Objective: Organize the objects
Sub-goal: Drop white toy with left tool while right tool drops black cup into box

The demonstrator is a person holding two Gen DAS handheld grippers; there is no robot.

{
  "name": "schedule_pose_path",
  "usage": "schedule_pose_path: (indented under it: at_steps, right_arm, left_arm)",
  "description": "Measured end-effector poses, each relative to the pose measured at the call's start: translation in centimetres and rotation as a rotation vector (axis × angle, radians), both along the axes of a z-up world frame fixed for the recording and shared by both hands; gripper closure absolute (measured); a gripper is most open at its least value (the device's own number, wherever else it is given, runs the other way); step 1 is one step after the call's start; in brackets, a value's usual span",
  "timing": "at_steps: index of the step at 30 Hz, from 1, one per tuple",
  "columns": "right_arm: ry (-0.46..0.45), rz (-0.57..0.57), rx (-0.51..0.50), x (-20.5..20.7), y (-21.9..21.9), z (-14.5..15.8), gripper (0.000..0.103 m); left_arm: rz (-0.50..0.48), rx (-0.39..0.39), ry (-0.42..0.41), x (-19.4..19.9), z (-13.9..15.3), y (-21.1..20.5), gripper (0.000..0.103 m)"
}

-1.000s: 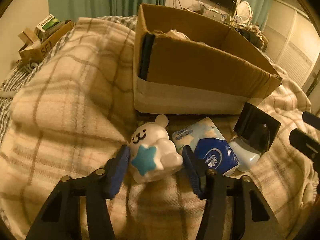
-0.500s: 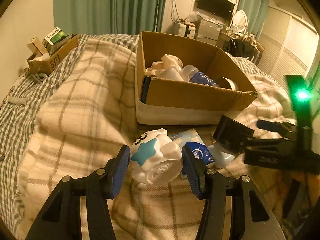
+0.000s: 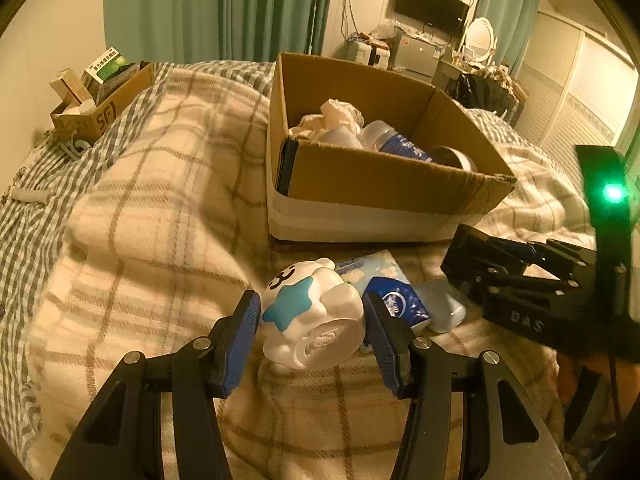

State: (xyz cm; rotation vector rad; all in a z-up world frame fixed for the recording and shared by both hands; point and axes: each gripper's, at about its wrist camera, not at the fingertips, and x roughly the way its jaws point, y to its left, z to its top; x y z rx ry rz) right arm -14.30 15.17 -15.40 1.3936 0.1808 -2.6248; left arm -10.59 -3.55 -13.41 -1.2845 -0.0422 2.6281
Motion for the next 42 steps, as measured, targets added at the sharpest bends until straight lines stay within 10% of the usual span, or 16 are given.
schedule_pose_path:
  at_steps: [3,24,34,42]
  right_arm:
    - [0.033,-0.007,-0.005,1.2,-0.1,1.6,0.07]
    - [0.239,0.021,0.029,7.1,-0.5,12.0,0.075]
    - [0.416,0.05,0.033,3.1,-0.8,19.7,0.075]
    - [0.417,0.051,0.043,-2.9,-0.7,20.0,0.076]
  left_arm:
    - [0.002,0.015,0.008,0.5,0.5,0.0,0.048]
    - [-0.003,0.047,0.15,2.6,10.1,1.7,0.048]
    - [-0.022,-0.011,0.253,-2.9,15.3,3.2,0.048]
    - [-0.026,-0.036,0.23,-7.8,13.9,4.5,0.048]
